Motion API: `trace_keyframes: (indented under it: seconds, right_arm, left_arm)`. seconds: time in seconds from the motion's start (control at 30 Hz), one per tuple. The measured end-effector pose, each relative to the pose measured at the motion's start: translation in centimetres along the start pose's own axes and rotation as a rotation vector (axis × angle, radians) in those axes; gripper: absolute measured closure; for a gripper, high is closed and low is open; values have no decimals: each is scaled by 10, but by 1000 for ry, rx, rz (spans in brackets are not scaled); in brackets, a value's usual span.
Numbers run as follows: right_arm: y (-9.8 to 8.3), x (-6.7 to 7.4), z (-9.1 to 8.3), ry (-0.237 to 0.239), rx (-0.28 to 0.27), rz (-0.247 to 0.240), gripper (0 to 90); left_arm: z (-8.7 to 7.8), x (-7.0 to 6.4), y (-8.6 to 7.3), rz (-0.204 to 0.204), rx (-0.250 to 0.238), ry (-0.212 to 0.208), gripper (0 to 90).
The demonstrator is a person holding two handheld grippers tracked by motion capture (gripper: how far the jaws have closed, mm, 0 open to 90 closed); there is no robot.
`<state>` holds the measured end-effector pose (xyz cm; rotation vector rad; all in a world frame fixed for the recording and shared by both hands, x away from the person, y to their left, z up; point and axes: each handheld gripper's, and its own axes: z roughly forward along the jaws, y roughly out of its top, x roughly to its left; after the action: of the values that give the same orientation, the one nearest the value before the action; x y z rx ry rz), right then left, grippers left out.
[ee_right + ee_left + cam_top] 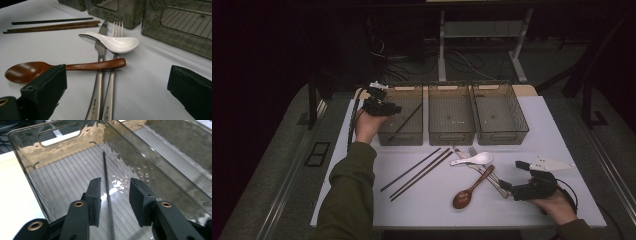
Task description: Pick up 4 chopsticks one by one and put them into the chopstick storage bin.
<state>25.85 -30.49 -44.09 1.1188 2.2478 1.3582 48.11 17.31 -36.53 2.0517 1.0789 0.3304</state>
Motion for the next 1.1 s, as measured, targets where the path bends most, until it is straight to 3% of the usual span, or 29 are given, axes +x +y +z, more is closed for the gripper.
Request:
trace_keyframes:
  seconds: [0.2,0.4,0.67,1.1]
  right_arm:
    - [0,0,0,0,-1,2,21]
    - [0,0,0,-1,-1,1,21]
    - [0,0,0,-3,-7,3,21]
    - [0,0,-1,-4,-10,5,21]
  left_arm:
    - [-10,-9,3,25,-4,-29,526]
    - [-19,-25,6,61,-38,-68,482]
    - [-31,-47,6,126,-43,-103,428]
    - [-49,-78,-9,178,-75,-165,343]
